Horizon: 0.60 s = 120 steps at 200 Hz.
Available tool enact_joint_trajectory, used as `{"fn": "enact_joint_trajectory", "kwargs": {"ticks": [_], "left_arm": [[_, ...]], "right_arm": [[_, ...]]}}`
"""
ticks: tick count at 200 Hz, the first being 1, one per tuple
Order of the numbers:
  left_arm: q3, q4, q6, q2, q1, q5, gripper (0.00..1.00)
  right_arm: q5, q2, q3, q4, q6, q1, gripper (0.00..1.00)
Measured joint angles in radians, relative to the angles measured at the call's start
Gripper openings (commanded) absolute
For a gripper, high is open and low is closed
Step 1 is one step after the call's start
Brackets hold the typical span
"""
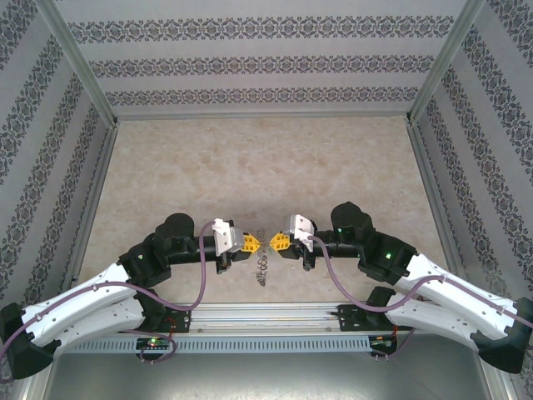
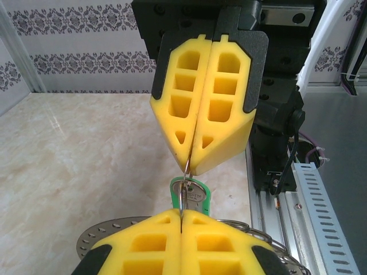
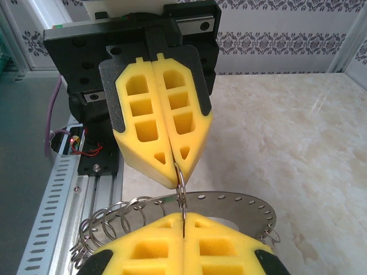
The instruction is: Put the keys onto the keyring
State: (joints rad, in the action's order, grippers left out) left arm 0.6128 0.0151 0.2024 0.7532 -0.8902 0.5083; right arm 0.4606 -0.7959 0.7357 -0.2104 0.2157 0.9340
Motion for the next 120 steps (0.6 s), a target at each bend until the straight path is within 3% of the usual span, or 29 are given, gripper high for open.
{"fn": "enact_joint_trajectory", "kwargs": {"ticks": [120], "left_arm": [[0.000,0.000,0.000,-0.002,0.000,0.000,0.00]], "right_arm": [[0.012,-0.014,0.003,0.005,0.000,0.000,0.00]]}}
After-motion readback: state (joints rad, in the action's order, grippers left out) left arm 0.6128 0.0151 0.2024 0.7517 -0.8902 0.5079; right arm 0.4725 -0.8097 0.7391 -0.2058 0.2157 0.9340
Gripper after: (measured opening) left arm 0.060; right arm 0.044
